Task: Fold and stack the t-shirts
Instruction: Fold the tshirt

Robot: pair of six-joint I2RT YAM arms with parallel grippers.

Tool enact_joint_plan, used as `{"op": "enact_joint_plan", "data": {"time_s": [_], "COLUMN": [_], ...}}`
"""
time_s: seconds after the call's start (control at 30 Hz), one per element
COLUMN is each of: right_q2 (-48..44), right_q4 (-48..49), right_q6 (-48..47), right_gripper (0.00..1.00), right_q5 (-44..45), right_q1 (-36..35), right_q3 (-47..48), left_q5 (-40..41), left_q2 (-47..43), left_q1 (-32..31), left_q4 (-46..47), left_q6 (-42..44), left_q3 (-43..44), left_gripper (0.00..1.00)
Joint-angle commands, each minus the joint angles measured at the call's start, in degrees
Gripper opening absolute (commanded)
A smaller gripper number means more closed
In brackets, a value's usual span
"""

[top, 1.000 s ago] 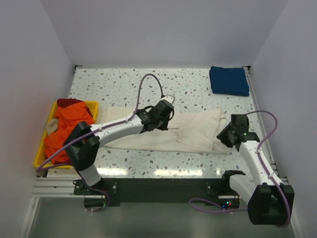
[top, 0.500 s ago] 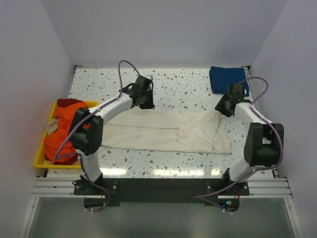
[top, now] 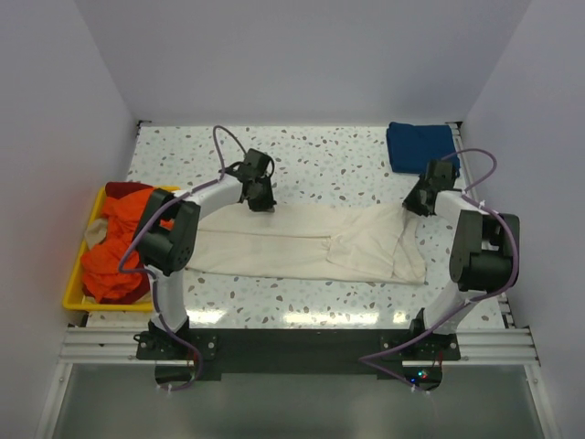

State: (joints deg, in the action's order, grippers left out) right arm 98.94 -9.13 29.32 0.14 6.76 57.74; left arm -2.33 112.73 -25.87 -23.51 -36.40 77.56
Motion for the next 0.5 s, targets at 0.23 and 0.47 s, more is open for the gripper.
{"op": "enact_joint_plan", "data": {"time_s": [0.23,0.47], "right_q2": [-8.05,-13.60], "right_q4": [0.17,-4.32], "right_q6": [2.06,0.92], "right_gripper": [0.00,0.00], "right_q5": [3.28,9.79], "right_q1": [0.62,0.88], "right_q3": [-4.56,-3.60], "left_q5": [1.80,1.80], "left_q2": [1.09,1.00], "left_q1": [1.43,2.22], "left_q4": [2.15,2.76], "left_q6": [-4.73,-5.61], "left_q3": [-3.55,-4.70], "left_gripper": [0.10,0.10]}}
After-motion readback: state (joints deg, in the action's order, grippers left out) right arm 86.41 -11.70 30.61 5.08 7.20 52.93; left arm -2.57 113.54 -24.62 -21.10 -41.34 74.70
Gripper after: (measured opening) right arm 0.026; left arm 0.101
